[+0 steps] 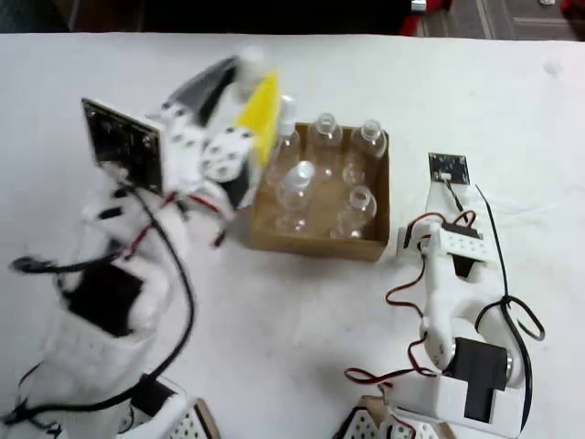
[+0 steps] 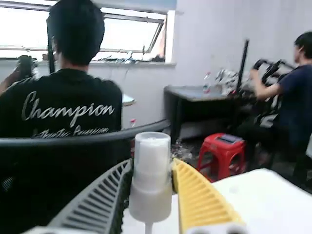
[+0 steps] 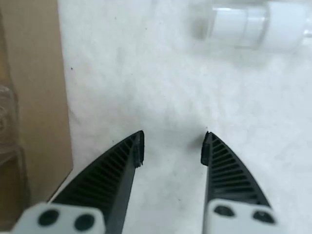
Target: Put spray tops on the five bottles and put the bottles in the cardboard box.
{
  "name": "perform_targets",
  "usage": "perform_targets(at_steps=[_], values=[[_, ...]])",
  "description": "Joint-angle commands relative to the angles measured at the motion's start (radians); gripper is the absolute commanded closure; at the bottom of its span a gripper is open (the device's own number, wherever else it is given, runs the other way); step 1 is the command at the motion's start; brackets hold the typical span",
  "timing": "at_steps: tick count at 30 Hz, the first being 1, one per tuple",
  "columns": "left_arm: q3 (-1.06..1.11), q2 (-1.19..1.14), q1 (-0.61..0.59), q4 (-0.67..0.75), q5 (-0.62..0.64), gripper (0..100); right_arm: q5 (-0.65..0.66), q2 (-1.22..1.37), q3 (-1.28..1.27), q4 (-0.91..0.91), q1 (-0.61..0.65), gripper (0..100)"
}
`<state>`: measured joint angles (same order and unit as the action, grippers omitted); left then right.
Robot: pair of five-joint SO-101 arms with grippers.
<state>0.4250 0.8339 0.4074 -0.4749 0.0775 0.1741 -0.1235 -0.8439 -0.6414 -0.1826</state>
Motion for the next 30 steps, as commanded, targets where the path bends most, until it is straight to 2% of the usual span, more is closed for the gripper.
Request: perform_targets(at_steps=[1,4,6,9,11,15,24,30], values=[[-0.006,-0.219,0.099,0.350,0.052,98,0.011,-0.002,0.041,0.016,0.008,82.5],[-0.057,-0.421,0.094,0.506,0.126,98,0.011,-0.001,0.041,0.016,0.008,82.5],[-0.155,-0.538,0.058,0.502,0.224,98,0.011,-0.001,0.041,0.019,0.008,82.5],[-0.324,-0.667,0.010,0.411,0.359,98,0.011,-0.001,0.043,0.022,0.008,82.5],[-0.410,-0.736,0.001,0.356,0.354,98,0.011,-0.001,0.043,0.024,0.008,82.5],[-0.494,-0.837,-0.004,0.345,0.318,98,0.011,-0.001,0.043,0.024,0.008,82.4],[-0.546,-0.997,-0.062,0.494,0.307,98,0.011,-0.001,0.043,0.024,0.008,82.4],[-0.539,-0.998,-0.064,0.497,0.308,98,0.011,-0.001,0.043,0.024,0.008,82.4]])
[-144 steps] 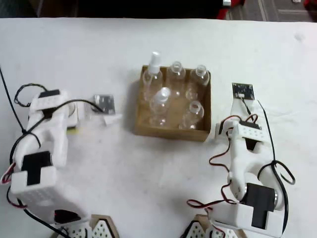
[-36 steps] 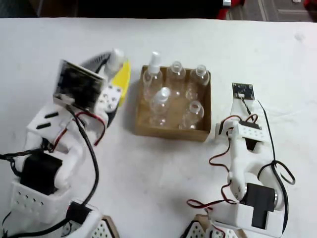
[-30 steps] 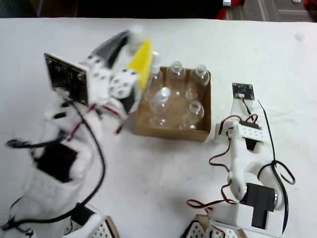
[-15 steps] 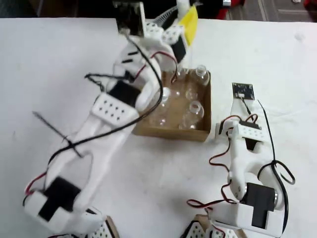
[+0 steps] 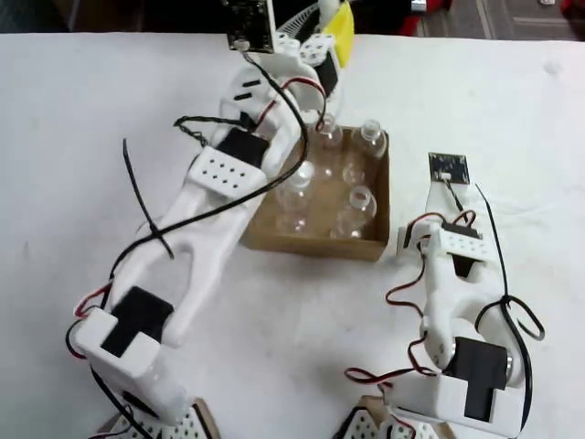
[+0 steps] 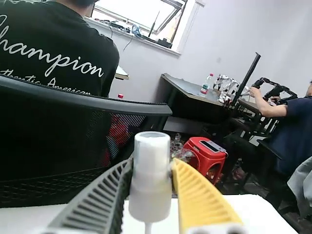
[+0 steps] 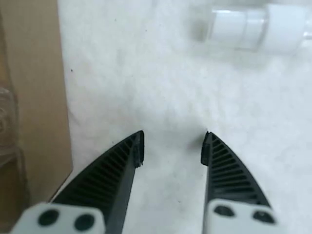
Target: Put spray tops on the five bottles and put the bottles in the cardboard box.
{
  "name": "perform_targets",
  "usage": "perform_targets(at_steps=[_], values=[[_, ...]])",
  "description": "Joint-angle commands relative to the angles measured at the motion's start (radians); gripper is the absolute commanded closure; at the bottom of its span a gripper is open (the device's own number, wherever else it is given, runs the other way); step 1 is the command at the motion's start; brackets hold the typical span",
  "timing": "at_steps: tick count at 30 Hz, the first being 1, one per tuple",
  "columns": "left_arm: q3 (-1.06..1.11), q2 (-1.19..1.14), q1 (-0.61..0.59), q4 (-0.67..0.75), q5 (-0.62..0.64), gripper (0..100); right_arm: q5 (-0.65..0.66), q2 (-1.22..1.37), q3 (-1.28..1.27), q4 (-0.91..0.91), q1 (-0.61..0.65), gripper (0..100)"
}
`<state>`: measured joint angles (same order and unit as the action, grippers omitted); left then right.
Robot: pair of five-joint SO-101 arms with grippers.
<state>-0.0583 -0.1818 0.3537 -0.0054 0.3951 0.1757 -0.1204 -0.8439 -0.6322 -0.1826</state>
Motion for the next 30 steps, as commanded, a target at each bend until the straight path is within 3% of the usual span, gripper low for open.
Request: perform_targets(at_steps=[1,14,30], values=[[-0.055,0.018,-0.010,0.026,-0.009,98,0.009,-0.004,0.044,0.015,0.008,82.4],[0.034,0.071,-0.010,0.017,-0.012,98,0.009,-0.004,0.044,0.016,0.010,82.3],[-0.034,0.079,-0.035,0.017,-0.011,98,0.009,-0.004,0.044,0.016,0.010,82.3]])
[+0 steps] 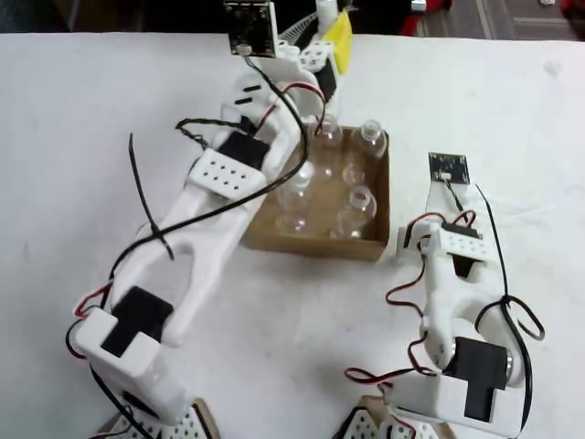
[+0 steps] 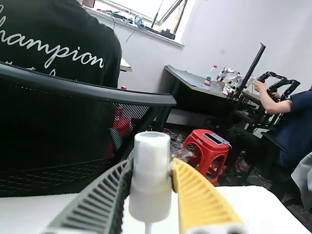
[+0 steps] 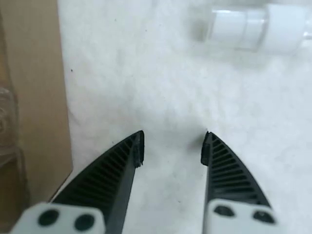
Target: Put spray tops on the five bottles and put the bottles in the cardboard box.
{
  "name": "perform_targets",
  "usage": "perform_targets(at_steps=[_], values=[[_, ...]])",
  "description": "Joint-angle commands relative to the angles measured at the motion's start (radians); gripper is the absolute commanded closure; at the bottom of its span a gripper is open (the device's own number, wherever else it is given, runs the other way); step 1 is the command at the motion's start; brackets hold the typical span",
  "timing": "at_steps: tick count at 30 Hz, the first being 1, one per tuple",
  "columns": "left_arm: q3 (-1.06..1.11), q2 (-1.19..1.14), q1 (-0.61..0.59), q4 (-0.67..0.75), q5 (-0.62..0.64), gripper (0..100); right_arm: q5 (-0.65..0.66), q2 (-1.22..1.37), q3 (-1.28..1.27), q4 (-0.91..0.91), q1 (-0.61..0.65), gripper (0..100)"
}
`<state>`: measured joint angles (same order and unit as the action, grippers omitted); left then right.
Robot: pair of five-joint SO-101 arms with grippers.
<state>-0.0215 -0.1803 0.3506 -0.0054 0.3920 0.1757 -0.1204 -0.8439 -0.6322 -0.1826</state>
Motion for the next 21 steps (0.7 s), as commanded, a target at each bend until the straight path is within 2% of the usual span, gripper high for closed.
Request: perform_targets(at_steps=[1,21], values=[[-0.071,0.077,-0.031,0.017,-0.009,98,0.009,-0.004,0.044,0.016,0.010,82.3],[-0.107,0.099,-0.025,0.008,-0.005,98,0.009,-0.001,0.055,0.015,0.010,82.3]])
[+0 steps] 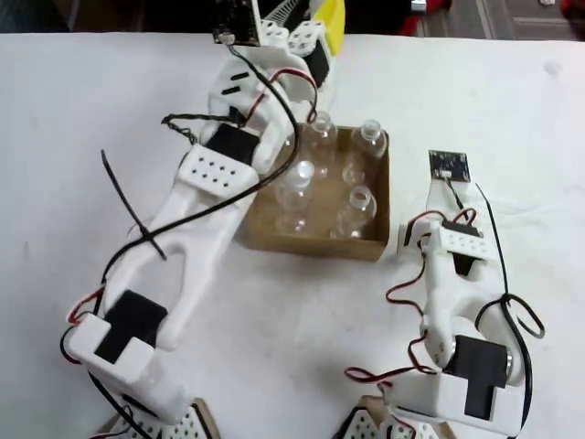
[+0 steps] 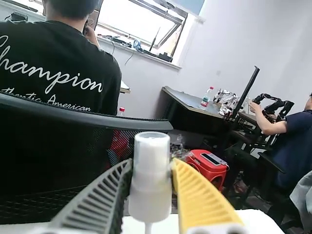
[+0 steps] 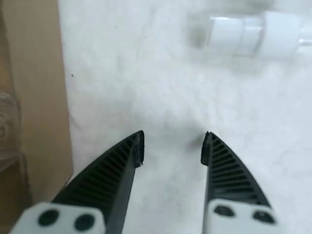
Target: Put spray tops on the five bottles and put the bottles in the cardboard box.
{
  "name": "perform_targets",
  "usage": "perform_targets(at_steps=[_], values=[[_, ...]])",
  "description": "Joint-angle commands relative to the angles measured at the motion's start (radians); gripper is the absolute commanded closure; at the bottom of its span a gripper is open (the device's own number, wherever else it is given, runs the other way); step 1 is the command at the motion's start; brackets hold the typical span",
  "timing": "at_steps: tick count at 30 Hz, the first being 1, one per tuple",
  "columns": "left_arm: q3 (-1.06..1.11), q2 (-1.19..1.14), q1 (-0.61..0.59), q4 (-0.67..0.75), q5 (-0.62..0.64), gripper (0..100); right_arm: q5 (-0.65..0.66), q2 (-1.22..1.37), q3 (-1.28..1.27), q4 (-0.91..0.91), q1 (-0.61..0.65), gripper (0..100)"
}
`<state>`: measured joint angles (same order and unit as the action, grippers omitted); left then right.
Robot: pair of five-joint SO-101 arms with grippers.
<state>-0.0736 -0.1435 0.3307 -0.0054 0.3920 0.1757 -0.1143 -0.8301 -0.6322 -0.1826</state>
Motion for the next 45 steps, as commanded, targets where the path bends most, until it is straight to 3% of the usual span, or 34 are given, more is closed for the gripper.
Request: perform_targets(at_steps=[1,11,16,24,45], values=[[-0.055,0.062,-0.007,0.008,-0.005,98,0.009,-0.007,0.041,0.015,0.010,82.3],[-0.054,0.059,-0.015,-0.083,-0.008,98,0.009,-0.007,0.041,0.015,0.010,82.3],[0.028,0.061,-0.021,-0.029,-0.009,98,0.009,-0.007,0.041,0.015,0.010,82.3],[0.198,0.068,-0.012,0.180,-0.006,98,0.009,-0.007,0.041,0.015,0.010,82.3],[0.204,0.174,-0.012,0.198,-0.011,98,0.009,-0.007,0.041,0.015,0.010,82.3]])
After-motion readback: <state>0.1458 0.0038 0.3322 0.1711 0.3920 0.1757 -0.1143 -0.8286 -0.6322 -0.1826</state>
